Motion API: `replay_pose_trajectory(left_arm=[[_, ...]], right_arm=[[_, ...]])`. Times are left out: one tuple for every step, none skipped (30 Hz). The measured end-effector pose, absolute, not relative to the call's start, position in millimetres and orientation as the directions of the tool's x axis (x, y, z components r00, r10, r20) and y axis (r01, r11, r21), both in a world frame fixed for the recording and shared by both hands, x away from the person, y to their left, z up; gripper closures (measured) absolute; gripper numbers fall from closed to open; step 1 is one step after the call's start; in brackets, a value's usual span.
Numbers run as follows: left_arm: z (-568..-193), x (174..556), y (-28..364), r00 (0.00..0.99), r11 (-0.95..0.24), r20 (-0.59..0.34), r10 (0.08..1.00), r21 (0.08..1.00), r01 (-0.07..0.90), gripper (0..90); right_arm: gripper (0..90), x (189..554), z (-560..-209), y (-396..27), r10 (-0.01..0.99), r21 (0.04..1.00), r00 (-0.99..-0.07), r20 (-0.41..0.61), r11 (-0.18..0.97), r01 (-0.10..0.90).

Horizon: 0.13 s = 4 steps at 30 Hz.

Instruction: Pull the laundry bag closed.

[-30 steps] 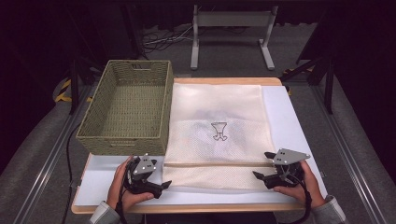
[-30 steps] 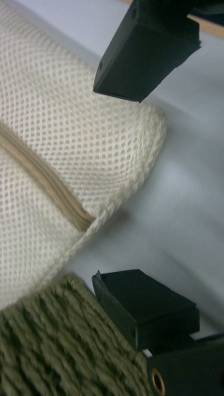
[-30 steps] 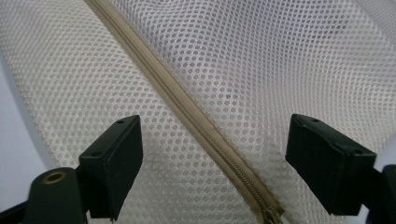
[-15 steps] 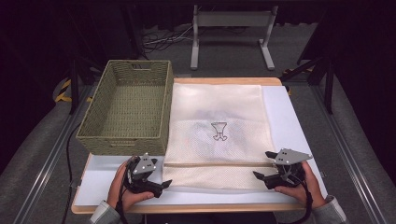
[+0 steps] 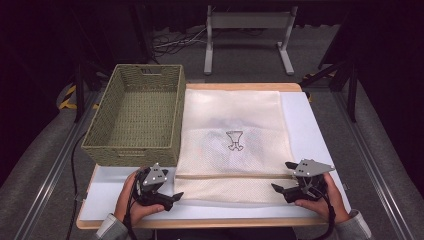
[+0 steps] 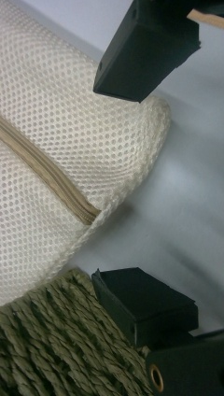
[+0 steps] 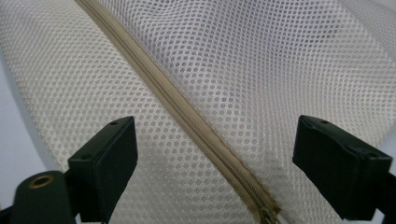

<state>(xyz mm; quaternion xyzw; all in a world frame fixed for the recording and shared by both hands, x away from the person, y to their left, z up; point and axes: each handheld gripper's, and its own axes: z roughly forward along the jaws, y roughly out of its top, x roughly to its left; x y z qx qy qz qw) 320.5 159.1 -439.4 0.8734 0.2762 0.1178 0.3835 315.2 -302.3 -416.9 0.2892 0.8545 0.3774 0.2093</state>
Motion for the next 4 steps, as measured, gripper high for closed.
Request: replay_pose_trajectory(left_arm=[[-438.9, 320.1, 159.0, 0.819, -0.549, -0.009, 0.574, 0.737, 0.393, 10.5], [-438.8, 319.9, 158.8, 0.819, -0.548, -0.011, 0.573, 0.738, 0.394, 10.5], [-438.9, 320.1, 158.3, 0.819, -0.551, -0.007, 0.574, 0.736, 0.393, 10.5], [-439.0, 320.4, 157.9, 0.818, -0.553, -0.006, 0.576, 0.734, 0.395, 10.4]], right_arm=[[14.1, 315.2, -417.2, -302.5, 0.654, 0.764, -0.745, -0.135, 0.547, 0.342], [14.1, 315.2, -417.6, -302.5, 0.653, 0.762, -0.745, -0.135, 0.549, 0.344], [14.1, 314.9, -417.9, -302.2, 0.654, 0.761, -0.744, -0.14, 0.552, 0.342], [14.1, 314.1, -417.6, -302.0, 0.653, 0.759, -0.744, -0.141, 0.553, 0.342]])
